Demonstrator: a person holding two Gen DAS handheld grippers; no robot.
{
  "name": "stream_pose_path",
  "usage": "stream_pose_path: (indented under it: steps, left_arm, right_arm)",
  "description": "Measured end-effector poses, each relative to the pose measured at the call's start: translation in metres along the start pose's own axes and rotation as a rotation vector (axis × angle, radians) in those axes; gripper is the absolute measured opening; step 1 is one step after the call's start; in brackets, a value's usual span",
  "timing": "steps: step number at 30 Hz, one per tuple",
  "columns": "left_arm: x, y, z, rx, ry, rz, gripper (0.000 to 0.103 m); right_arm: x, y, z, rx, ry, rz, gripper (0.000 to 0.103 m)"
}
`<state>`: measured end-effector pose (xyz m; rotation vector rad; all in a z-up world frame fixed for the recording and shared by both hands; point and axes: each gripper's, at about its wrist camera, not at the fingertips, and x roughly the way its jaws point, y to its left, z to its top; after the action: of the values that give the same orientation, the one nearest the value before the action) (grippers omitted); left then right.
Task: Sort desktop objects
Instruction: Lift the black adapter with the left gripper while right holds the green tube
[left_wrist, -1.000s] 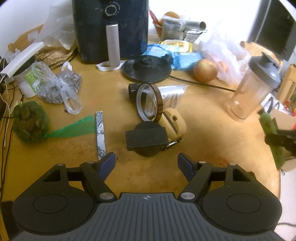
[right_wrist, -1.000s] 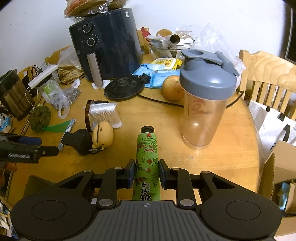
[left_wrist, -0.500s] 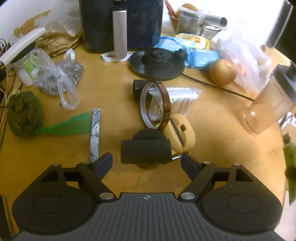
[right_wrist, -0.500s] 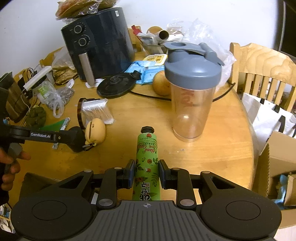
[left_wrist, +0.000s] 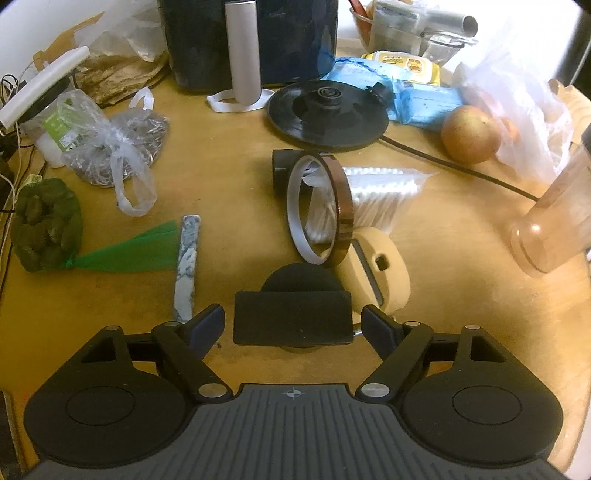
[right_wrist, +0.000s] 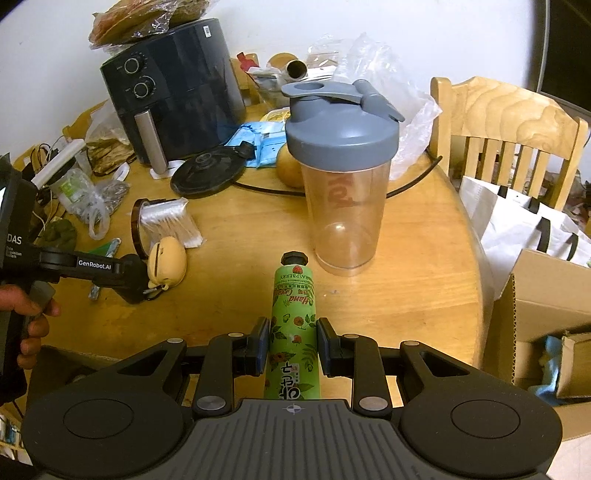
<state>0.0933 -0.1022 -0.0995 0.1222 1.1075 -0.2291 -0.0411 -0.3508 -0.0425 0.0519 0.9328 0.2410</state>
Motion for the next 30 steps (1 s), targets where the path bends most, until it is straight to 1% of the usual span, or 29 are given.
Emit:
stream_pose_path:
  steps: [2, 3, 4, 6, 9, 12, 18, 26, 30]
  left_arm:
    - [0.000, 0.001, 0.000, 0.001, 0.000, 0.003, 0.080]
    - [0.000, 0.001, 0.000, 0.002, 0.002, 0.005, 0.078]
    - [0.000, 0.002, 0.000, 0.002, 0.005, 0.000, 0.069]
    - [0.000, 0.002, 0.000, 0.003, 0.008, -0.015, 0.068]
    - [-0.002, 0.003, -0.001, 0.010, 0.001, -0.007, 0.068]
    - [-0.005, 0.005, -0.001, 0.008, -0.007, -0.018, 0.068]
    - [-0.018, 0.014, 0.002, -0.009, -0.055, -0.046, 0.068]
    - [-0.043, 0.021, 0.000, 0.011, -0.115, -0.082, 0.068]
    - [-0.055, 0.024, -0.002, 0.025, -0.140, -0.103, 0.068]
  right_arm:
    - [0.000, 0.000, 0.000, 0.002, -0.001, 0.000, 0.030]
    - [0.000, 0.000, 0.000, 0.002, -0.001, 0.001, 0.030]
    - [0.000, 0.000, 0.000, 0.002, -0.001, 0.001, 0.030]
    - [0.000, 0.000, 0.000, 0.001, -0.002, 0.003, 0.030]
    - [-0.001, 0.001, -0.001, -0.001, -0.003, 0.005, 0.030]
    - [-0.002, 0.002, -0.001, -0.004, -0.006, 0.006, 0.030]
    - [-0.004, 0.006, -0.001, -0.009, -0.012, 0.009, 0.030]
    - [-0.008, 0.015, 0.000, -0.024, -0.021, 0.024, 0.030]
    - [-0.009, 0.021, 0.001, -0.032, -0.024, 0.047, 0.030]
